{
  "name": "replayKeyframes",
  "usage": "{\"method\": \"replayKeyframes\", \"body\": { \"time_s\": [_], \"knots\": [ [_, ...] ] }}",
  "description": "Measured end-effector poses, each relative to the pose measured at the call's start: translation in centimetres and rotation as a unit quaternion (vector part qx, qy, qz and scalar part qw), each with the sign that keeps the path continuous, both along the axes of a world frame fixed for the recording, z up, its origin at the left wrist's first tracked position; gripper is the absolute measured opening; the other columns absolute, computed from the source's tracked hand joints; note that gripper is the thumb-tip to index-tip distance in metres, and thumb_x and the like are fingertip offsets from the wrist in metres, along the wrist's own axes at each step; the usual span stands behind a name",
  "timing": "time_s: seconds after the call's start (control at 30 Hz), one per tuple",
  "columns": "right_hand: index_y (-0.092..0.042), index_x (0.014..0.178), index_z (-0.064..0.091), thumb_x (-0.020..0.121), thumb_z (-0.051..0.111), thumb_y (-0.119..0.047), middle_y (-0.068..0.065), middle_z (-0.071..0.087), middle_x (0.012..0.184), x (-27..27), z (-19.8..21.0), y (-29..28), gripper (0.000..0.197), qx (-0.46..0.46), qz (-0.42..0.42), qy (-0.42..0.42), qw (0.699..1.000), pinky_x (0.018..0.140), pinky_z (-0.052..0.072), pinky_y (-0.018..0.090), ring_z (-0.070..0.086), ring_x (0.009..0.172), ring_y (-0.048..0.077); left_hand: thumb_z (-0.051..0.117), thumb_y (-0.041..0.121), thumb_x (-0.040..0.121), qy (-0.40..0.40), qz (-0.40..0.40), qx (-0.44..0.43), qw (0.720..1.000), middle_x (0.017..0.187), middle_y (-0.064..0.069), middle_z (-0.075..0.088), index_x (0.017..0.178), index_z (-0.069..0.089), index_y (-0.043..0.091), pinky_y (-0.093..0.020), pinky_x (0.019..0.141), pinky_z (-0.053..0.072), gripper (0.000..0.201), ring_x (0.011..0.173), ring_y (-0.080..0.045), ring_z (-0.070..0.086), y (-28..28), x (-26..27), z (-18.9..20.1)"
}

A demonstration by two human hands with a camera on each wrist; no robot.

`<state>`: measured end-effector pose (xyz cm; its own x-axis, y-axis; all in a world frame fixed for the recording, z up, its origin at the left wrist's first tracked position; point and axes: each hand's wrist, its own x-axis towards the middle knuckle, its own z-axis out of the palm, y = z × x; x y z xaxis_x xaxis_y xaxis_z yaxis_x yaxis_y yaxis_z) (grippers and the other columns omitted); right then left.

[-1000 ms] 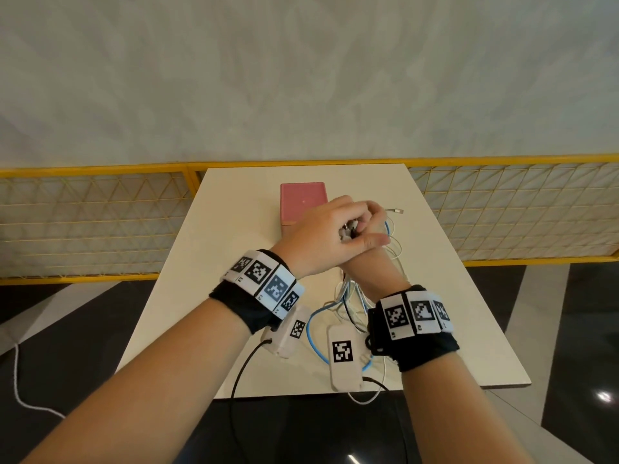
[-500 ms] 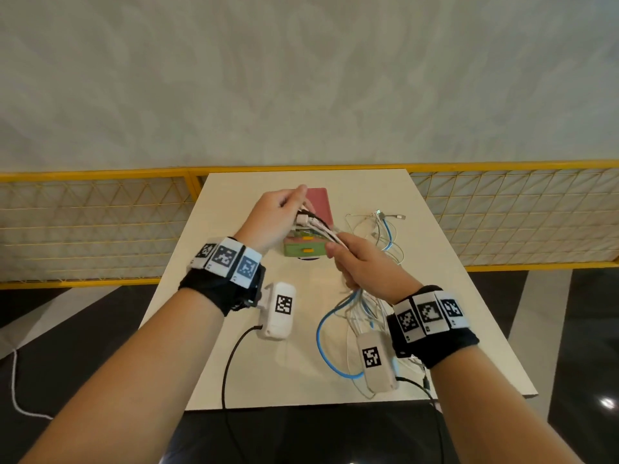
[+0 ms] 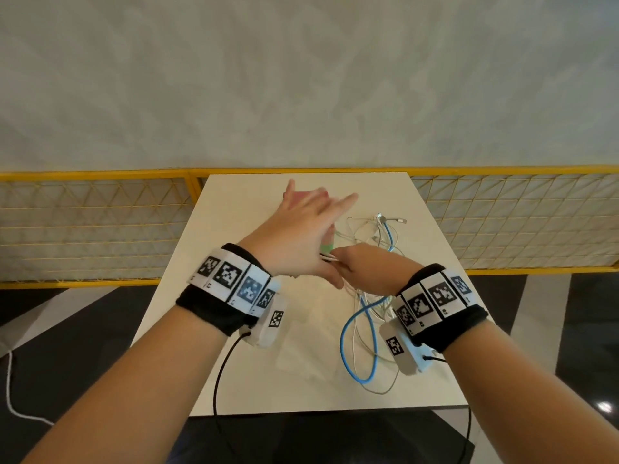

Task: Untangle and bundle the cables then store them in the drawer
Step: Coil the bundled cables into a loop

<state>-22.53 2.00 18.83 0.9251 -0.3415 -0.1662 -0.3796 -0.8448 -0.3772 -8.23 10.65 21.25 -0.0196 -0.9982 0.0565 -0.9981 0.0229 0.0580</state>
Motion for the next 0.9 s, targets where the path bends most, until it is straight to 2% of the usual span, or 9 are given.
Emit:
{"method": "replayKeyframes", "body": {
  "time_s": [0.07,0.13,0.2,0.23,0.33,0.4,0.5,0.67,0.9],
  "knots": [
    [-0.006,0.118,0.055,0.099,0.042,-0.025,0.009,0.06,0.102,1.1,0.0,-0.2,0.029,-0.015,-0.017,0.044,0.999,0.082,0.041,0.034,0.054,0.092,0.026,0.079,0.066,0.058,-0.005,-0.036,-0.014,0.999,0.161,-0.003,0.02,0.155,-0.003,0.028,-0.054,0.117,-0.011,0.133,0.15,-0.023,0.005,-0.4,-0.6,0.0],
    [0.003,0.139,0.03,0.079,0.067,-0.007,0.022,0.049,0.132,3.3,0.1,0.1,0.07,-0.237,-0.082,0.205,0.946,0.11,0.025,0.053,0.044,0.125,0.032,0.085,0.053,0.059,-0.025,-0.076,0.008,0.997,0.16,-0.005,0.022,0.155,-0.007,0.028,-0.047,0.119,-0.004,0.135,0.149,-0.025,0.013,-1.0,-2.0,-0.8],
    [0.015,0.135,0.022,0.058,0.079,-0.001,0.025,0.055,0.121,5.3,-1.2,0.9,0.098,-0.085,-0.107,0.334,0.933,0.107,0.007,0.073,0.043,0.127,0.035,0.087,0.035,0.065,0.06,-0.061,0.034,0.996,0.148,-0.003,0.043,0.154,-0.009,0.034,-0.046,0.117,0.025,0.13,0.135,-0.023,0.042,-1.7,-2.6,-2.3],
    [0.013,0.125,0.047,0.067,0.078,-0.009,0.019,0.065,0.106,5.5,-1.2,1.1,0.07,-0.077,-0.125,0.367,0.919,0.108,0.011,0.071,0.053,0.116,0.03,0.085,0.028,0.07,0.127,-0.041,0.028,0.991,0.134,-0.002,0.056,0.153,-0.008,0.038,-0.044,0.105,0.044,0.124,0.117,-0.021,0.057,-1.8,-2.6,-2.8],
    [-0.008,0.082,0.066,0.091,0.054,-0.014,0.007,0.066,0.077,3.5,-0.5,-0.1,0.016,-0.154,-0.045,0.152,0.975,0.089,0.045,0.039,0.055,0.071,0.019,0.074,0.023,0.083,0.226,0.022,-0.026,0.974,0.104,-0.007,0.07,0.154,0.012,0.03,-0.036,0.078,0.054,0.095,0.087,-0.02,0.066,-2.1,-1.5,-4.1],
    [-0.016,0.082,0.055,0.094,0.049,-0.016,-0.002,0.056,0.075,1.6,0.7,-2.3,0.014,0.06,-0.037,-0.042,0.997,0.066,0.04,0.027,0.05,0.064,0.01,0.068,0.021,0.088,0.225,0.043,-0.049,0.972,0.105,-0.011,0.07,0.144,0.034,0.019,-0.04,0.079,0.055,0.065,0.092,-0.027,0.067,-2.2,-1.0,-4.4],
    [-0.013,0.104,0.049,0.097,0.049,-0.022,-0.012,0.055,0.079,1.0,0.1,-3.1,0.012,0.085,0.008,-0.109,0.99,0.062,0.041,0.014,0.053,0.065,-0.001,0.06,0.028,0.093,0.152,0.06,-0.035,0.986,0.101,-0.009,0.069,0.128,0.043,0.014,-0.033,0.063,0.046,0.041,0.087,-0.029,0.066,-2.3,-0.3,-4.0],
    [-0.015,0.108,0.042,0.098,0.045,-0.032,-0.002,0.056,0.068,-0.8,-0.4,-4.4,0.02,0.123,-0.016,-0.13,0.984,0.061,0.047,0.025,0.053,0.058,0.011,0.046,0.055,0.095,0.133,0.029,0.0,0.991,0.091,0.006,0.069,0.109,0.059,0.028,-0.035,0.063,0.048,0.034,0.078,-0.016,0.063,-1.4,1.5,-3.6],
    [-0.005,0.097,0.048,0.102,0.03,-0.025,-0.002,0.042,0.069,-1.0,-3.5,-3.3,0.027,0.2,-0.088,-0.248,0.944,0.065,0.049,0.041,0.057,0.056,0.015,0.042,0.061,0.093,0.365,0.084,-0.158,0.914,0.092,-0.002,0.072,0.106,0.068,0.016,-0.039,0.077,0.054,0.054,0.087,-0.02,0.067,-1.7,3.1,-4.5]
  ]
}}
